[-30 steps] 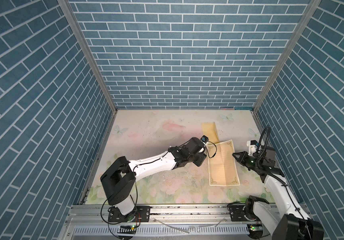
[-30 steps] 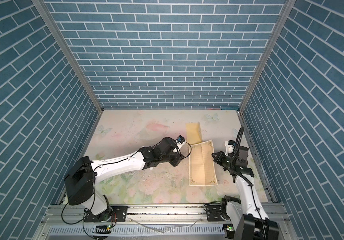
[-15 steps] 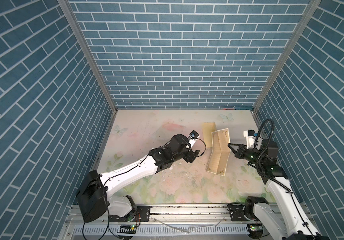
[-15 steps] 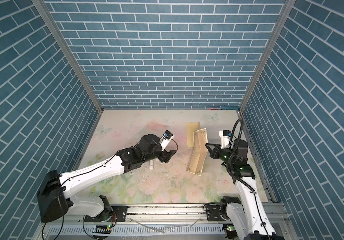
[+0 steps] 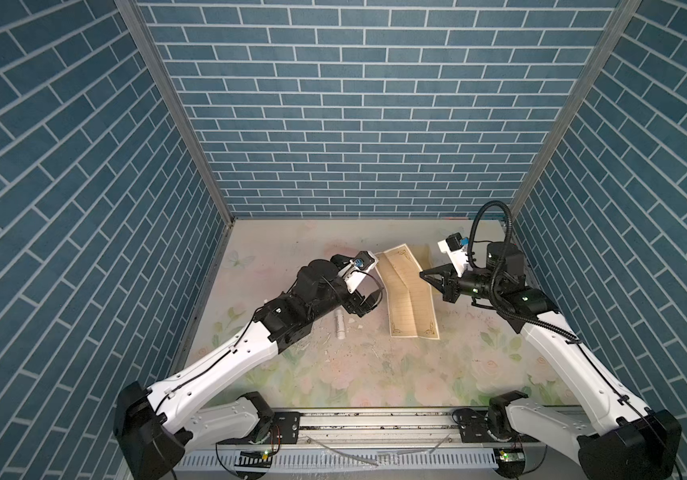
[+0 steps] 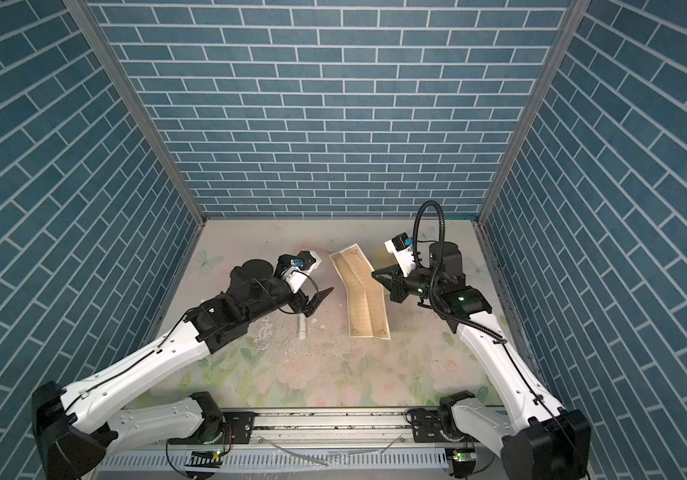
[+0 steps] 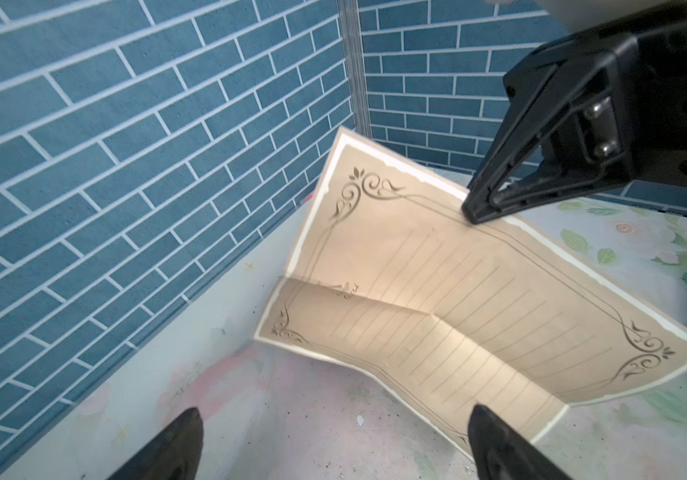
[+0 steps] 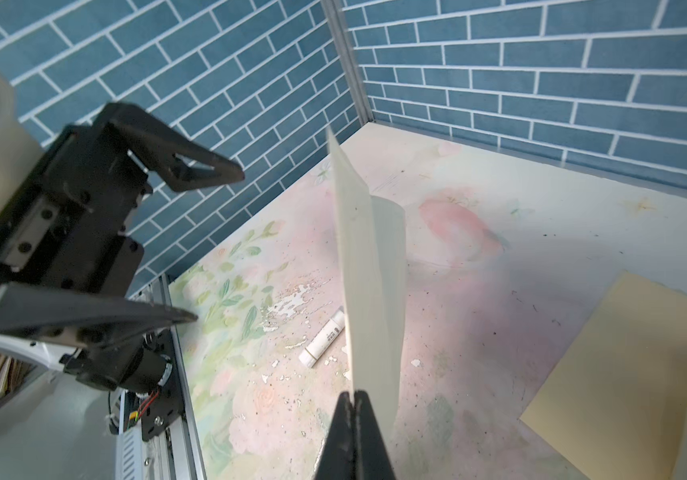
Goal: Place the letter into the envelope and seal it
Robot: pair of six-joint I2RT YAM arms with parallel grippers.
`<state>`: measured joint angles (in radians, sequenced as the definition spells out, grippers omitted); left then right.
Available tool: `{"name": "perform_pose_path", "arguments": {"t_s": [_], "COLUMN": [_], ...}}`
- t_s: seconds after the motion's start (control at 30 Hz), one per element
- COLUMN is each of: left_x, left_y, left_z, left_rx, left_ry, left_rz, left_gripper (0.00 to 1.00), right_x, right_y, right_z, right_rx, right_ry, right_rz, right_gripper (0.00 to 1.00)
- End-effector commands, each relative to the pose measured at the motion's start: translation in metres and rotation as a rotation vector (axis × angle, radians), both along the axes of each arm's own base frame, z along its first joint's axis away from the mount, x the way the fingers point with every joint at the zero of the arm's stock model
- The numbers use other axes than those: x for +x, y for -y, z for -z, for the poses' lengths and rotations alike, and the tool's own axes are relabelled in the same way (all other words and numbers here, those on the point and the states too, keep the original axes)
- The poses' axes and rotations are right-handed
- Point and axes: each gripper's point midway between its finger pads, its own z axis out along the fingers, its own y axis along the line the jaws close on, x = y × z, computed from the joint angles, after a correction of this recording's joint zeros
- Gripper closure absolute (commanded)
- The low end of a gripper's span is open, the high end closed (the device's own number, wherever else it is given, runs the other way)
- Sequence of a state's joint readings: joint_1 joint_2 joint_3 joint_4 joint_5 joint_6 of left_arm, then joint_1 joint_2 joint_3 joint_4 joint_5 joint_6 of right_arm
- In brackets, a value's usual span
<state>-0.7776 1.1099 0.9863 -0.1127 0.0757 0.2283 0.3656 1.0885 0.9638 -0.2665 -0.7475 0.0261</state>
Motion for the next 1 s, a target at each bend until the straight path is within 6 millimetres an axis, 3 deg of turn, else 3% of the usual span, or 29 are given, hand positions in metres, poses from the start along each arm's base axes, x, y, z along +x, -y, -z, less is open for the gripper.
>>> {"name": "perform_pose_path", "arguments": {"t_s": [0.0, 0.57, 0.97], "left_x": [-0.006, -0.017, -0.019], "left_y": [0.000, 0.011, 0.009], "left_z": [-0.003, -0.005, -0.015], "left_rx": [0.005, -0.004, -0.063], "left_ry": [0.045, 0.109, 0.084], "left_rz": [0.076, 0.259, 0.367], "left_gripper": [0.00, 0.05, 0.07], "right_x": [-0.014, -0.030, -0.039], "right_y": [-0.011, -0.031, -0.032], "right_z": [-0.012, -0.005, -0.007], "right_rx": [-0.062, -0.120, -0.141], "right_ry": [0.153, 0.271, 0.312], "right_rz": [-0.126, -0.260, -0.291], "right_gripper": [1.00, 1.00, 1.00]}}
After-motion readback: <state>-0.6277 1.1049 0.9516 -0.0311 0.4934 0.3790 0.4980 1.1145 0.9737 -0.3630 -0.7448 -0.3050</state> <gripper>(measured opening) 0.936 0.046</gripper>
